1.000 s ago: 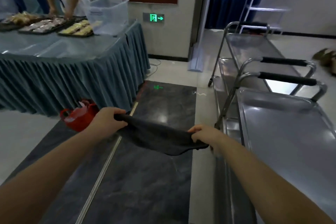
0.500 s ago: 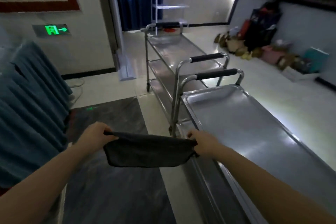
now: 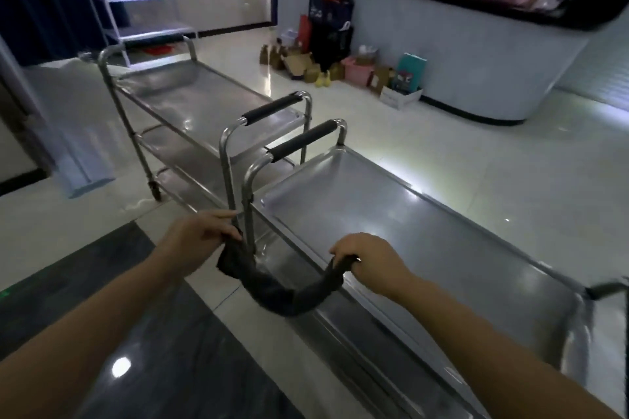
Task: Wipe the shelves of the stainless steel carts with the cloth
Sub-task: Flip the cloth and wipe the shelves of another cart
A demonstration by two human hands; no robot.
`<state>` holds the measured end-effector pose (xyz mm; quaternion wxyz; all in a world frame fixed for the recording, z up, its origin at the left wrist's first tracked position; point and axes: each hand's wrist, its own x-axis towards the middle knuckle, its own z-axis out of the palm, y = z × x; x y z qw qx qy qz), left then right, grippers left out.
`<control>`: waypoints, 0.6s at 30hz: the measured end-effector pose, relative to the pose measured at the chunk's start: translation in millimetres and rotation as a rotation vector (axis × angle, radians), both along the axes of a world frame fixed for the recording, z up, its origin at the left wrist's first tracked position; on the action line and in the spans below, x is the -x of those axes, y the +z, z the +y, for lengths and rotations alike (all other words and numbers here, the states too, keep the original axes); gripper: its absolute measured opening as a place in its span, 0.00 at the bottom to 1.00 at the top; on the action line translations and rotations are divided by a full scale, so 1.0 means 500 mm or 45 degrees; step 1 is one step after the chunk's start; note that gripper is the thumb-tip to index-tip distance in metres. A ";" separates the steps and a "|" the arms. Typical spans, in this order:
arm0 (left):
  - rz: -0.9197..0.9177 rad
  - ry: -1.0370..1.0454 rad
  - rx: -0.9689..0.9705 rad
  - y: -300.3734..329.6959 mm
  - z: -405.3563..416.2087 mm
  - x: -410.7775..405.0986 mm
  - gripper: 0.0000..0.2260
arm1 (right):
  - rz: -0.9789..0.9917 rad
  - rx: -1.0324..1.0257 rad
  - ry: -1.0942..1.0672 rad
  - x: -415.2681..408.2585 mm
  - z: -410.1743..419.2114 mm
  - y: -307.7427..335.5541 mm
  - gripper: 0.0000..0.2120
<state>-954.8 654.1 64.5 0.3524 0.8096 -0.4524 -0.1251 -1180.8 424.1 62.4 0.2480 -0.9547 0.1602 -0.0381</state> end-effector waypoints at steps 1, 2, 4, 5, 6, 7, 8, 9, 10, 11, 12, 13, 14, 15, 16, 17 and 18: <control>0.037 -0.087 0.009 0.011 -0.042 -0.001 0.13 | -0.035 -0.043 -0.020 -0.014 -0.012 0.012 0.14; 0.081 -0.165 0.000 0.021 -0.084 0.002 0.14 | -0.070 -0.096 -0.045 -0.029 -0.026 0.023 0.17; 0.179 -0.303 -0.007 0.035 -0.165 0.020 0.16 | -0.147 -0.161 -0.064 -0.058 -0.058 0.043 0.19; 0.217 -0.357 0.026 0.038 -0.205 0.030 0.16 | -0.178 -0.165 -0.056 -0.073 -0.076 0.049 0.18; 0.257 -0.384 0.080 0.037 -0.244 0.040 0.14 | -0.202 -0.164 -0.047 -0.087 -0.095 0.053 0.18; 0.309 -0.378 0.143 0.032 -0.279 0.047 0.12 | -0.221 -0.164 -0.052 -0.100 -0.113 0.054 0.17; 0.341 -0.340 0.190 0.028 -0.311 0.051 0.12 | -0.231 -0.168 -0.072 -0.111 -0.131 0.053 0.15; 0.362 -0.305 0.225 0.024 -0.337 0.052 0.13 | -0.235 -0.178 -0.106 -0.120 -0.149 0.050 0.12; 0.372 -0.298 0.252 0.020 -0.359 0.051 0.15 | -0.225 -0.187 -0.140 -0.128 -0.166 0.045 0.09; 0.383 -0.309 0.271 0.017 -0.376 0.049 0.18 | -0.205 -0.182 -0.156 -0.136 -0.180 0.040 0.07; 0.378 -0.319 0.267 0.012 -0.391 0.045 0.23 | -0.193 -0.155 -0.147 -0.143 -0.192 0.034 0.06; 0.377 -0.321 0.248 0.007 -0.403 0.038 0.26 | -0.188 -0.122 -0.133 -0.148 -0.201 0.028 0.06; 0.387 -0.312 0.223 0.002 -0.414 0.029 0.26 | -0.197 -0.110 -0.134 -0.154 -0.208 0.025 0.05; 0.410 -0.303 0.204 -0.001 -0.423 0.020 0.24 | -0.214 -0.119 -0.150 -0.158 -0.214 0.023 0.04; 0.441 -0.290 0.179 -0.003 -0.430 0.010 0.20 | -0.238 -0.151 -0.179 -0.161 -0.222 0.021 0.03; 0.481 -0.273 0.149 -0.004 -0.436 -0.003 0.19 | -0.259 -0.195 -0.210 -0.165 -0.229 0.019 0.03; 0.522 -0.249 0.126 -0.003 -0.442 -0.014 0.19 | -0.266 -0.241 -0.232 -0.168 -0.235 0.018 0.05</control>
